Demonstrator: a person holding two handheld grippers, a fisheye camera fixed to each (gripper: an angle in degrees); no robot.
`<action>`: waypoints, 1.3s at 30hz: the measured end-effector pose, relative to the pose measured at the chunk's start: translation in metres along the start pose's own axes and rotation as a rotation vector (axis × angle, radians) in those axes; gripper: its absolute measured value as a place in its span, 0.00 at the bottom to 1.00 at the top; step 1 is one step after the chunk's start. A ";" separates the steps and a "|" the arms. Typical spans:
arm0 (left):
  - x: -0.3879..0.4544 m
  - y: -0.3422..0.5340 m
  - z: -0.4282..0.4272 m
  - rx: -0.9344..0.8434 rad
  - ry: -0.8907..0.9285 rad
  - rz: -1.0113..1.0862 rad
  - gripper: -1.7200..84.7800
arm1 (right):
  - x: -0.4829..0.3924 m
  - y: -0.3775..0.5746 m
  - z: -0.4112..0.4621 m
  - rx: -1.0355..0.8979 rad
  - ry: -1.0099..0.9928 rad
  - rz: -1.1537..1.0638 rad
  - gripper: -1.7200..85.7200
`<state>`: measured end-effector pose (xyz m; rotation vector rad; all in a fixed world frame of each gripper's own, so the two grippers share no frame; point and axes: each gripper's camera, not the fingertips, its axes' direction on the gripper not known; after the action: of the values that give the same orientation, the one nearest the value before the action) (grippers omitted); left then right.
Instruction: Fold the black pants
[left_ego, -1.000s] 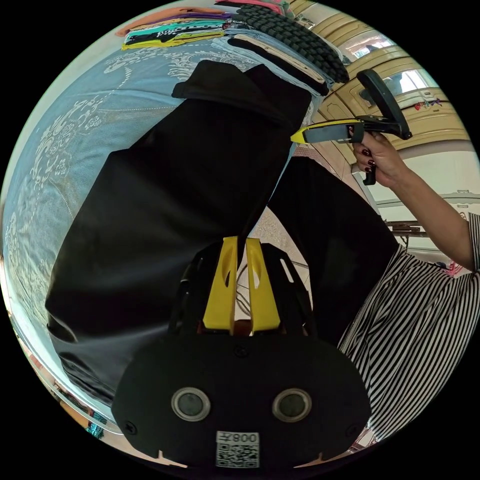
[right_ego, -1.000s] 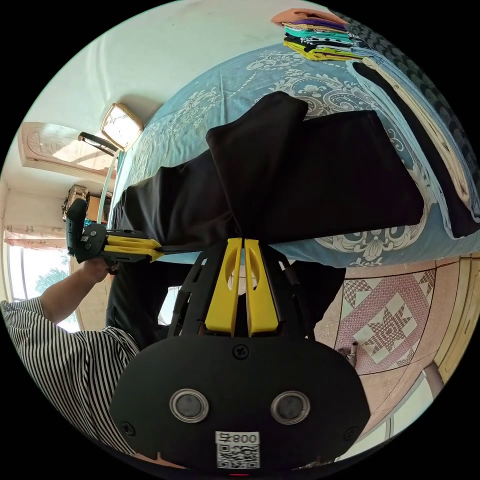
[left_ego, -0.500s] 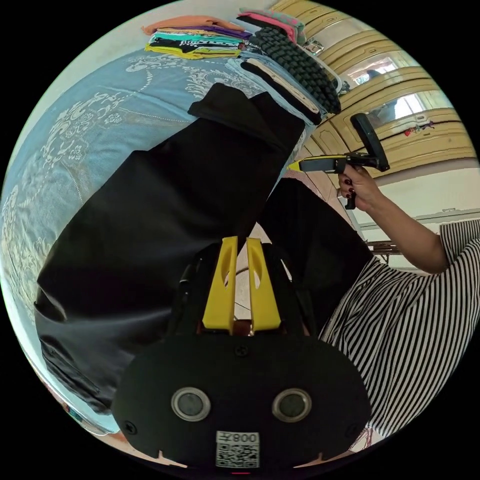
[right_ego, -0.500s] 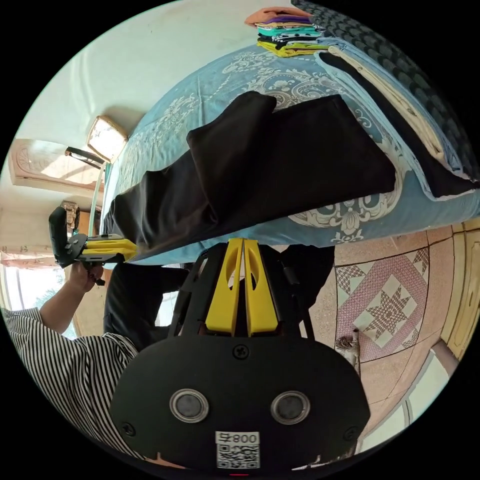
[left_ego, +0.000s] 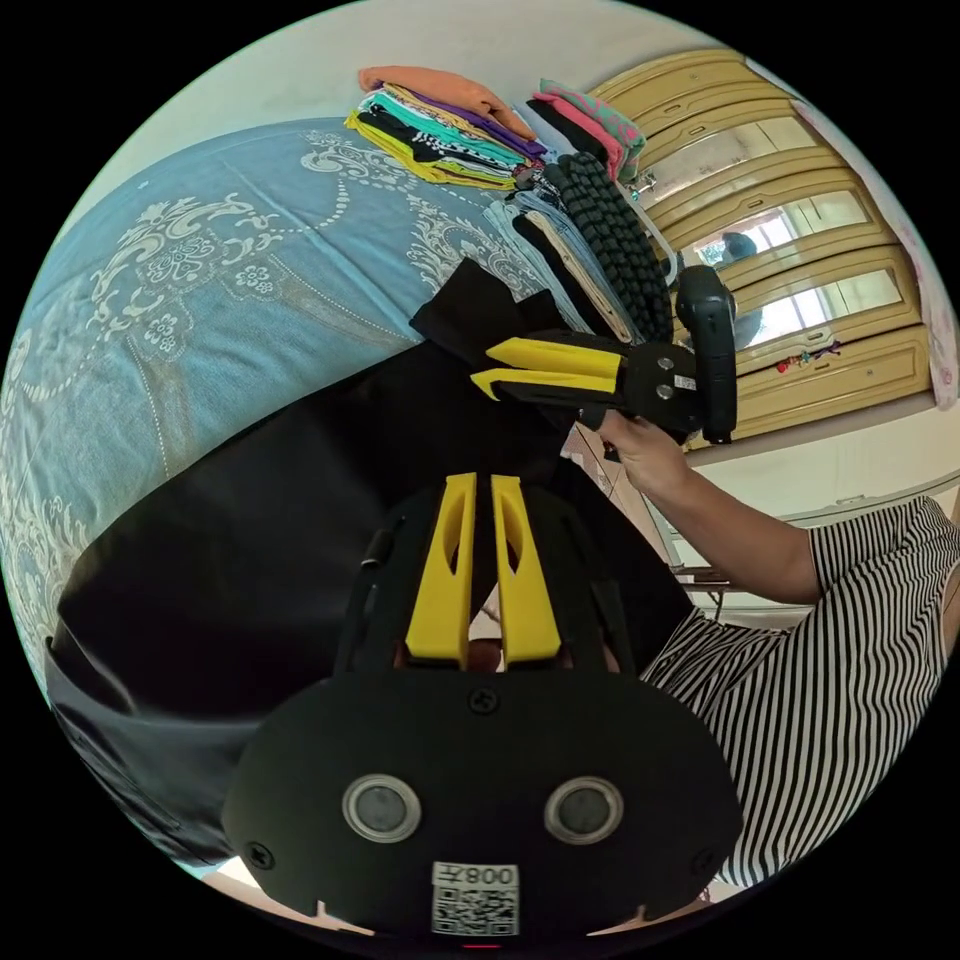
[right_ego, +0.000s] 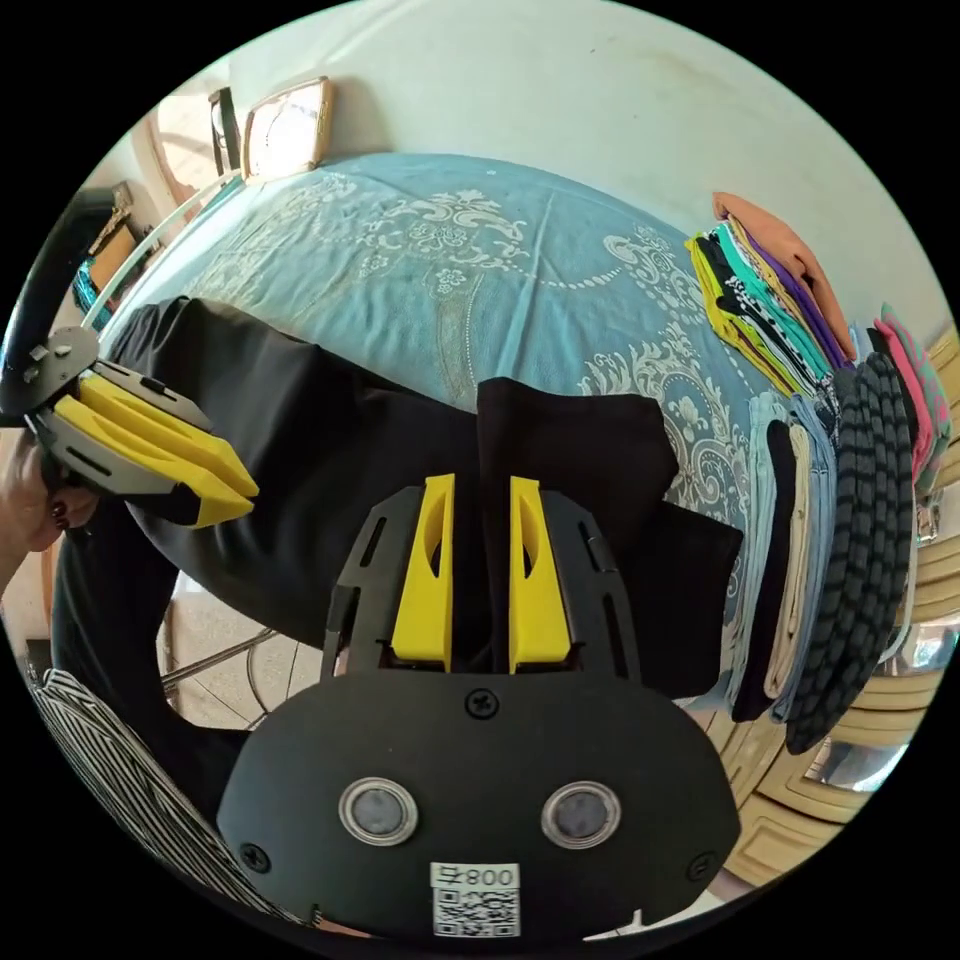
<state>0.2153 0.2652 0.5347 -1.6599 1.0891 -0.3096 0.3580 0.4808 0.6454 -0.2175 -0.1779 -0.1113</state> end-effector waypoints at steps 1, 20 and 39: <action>0.000 -0.006 0.002 -0.006 0.000 -0.003 0.05 | 0.001 0.002 0.008 -0.026 0.022 -0.001 0.10; 0.063 -0.198 0.064 -0.084 -0.037 0.259 0.08 | 0.204 0.236 0.015 0.306 -0.513 0.858 0.03; 0.130 -0.290 0.103 -0.146 -0.168 0.392 0.03 | 0.262 0.311 0.040 0.386 -0.607 0.906 0.03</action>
<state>0.5003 0.2304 0.7055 -1.5251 1.3003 0.1634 0.6475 0.7683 0.6694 0.0757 -0.6783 0.8948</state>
